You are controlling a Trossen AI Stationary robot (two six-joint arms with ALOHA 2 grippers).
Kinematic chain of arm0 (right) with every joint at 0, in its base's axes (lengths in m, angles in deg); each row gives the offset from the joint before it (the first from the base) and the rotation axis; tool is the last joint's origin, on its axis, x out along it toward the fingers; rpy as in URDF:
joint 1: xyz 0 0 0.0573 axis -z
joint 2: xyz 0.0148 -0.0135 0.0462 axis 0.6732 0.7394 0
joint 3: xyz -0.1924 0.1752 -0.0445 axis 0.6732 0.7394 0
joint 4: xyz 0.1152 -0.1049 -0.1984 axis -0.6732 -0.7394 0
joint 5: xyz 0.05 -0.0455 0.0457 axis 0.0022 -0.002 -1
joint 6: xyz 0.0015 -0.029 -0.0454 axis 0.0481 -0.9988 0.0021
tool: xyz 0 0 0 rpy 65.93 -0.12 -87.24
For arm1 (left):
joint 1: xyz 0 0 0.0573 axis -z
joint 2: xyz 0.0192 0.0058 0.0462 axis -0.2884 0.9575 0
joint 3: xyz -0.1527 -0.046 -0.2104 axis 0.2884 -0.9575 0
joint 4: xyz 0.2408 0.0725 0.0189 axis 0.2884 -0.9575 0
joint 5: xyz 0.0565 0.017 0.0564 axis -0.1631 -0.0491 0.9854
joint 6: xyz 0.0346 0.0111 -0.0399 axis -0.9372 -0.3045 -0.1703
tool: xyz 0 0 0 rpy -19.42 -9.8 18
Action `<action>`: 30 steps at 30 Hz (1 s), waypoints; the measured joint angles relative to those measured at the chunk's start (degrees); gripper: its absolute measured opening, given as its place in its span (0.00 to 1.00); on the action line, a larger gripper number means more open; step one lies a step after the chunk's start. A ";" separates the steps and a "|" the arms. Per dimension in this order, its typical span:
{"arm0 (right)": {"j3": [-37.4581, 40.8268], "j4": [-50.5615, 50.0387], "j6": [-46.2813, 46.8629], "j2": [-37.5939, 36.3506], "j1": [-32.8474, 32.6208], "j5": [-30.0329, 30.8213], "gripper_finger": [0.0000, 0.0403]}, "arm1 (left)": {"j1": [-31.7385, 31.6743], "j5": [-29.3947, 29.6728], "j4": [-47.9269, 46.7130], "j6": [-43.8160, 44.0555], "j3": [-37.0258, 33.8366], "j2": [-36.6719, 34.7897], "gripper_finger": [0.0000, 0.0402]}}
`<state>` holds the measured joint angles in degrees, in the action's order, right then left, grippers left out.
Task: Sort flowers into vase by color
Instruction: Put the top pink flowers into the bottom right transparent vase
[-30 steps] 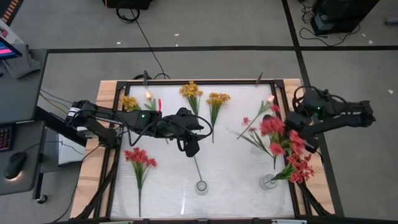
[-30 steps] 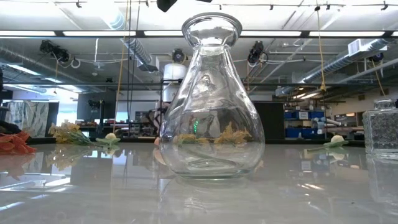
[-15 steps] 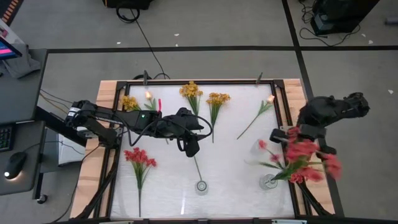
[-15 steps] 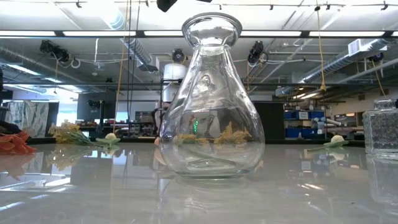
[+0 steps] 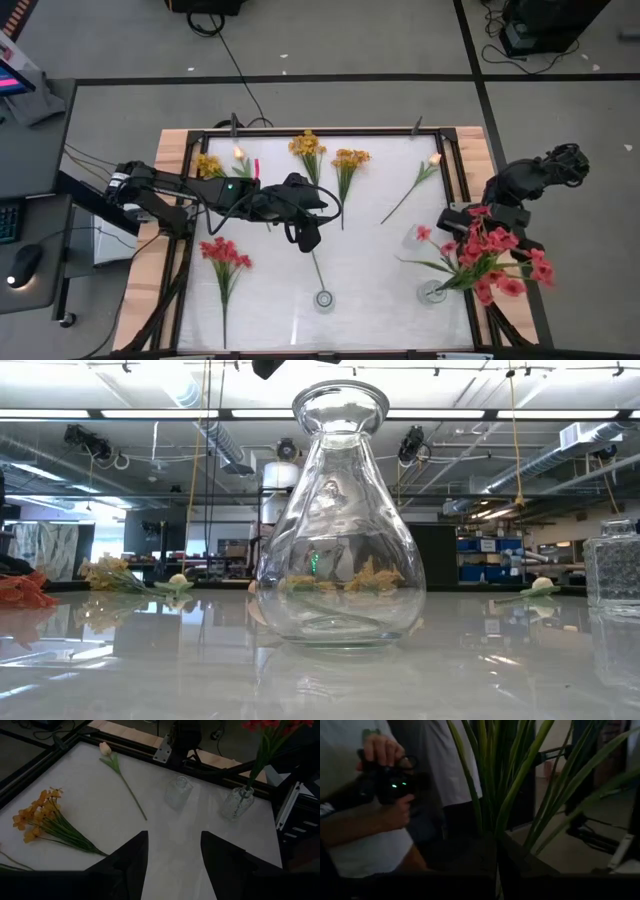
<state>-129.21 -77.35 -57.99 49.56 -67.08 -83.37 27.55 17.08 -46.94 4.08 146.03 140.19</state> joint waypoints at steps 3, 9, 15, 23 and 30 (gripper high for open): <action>0.13 -1.07 -0.70 0.23 0.18 -0.01 0.03 | 0.00 0.00 0.00 -0.01 0.00 0.00 0.47; 5.84 0.52 -1.77 -0.44 0.18 0.92 0.03 | 0.00 0.00 0.02 -0.01 0.00 0.00 0.47; 12.56 7.83 -1.37 -2.11 0.18 0.93 0.03 | 0.00 0.01 -0.01 -0.03 0.00 0.00 0.47; 17.84 9.64 0.02 -6.33 -1.35 0.32 0.03 | 0.00 0.02 0.00 -0.02 0.00 0.00 0.47; 19.90 8.72 0.01 -9.13 -4.42 0.27 0.03 | 0.00 0.02 0.00 -0.01 0.00 0.00 0.47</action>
<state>-109.31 -68.63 -57.98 40.42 -71.50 -83.10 27.55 17.11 -46.94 4.08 146.03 140.19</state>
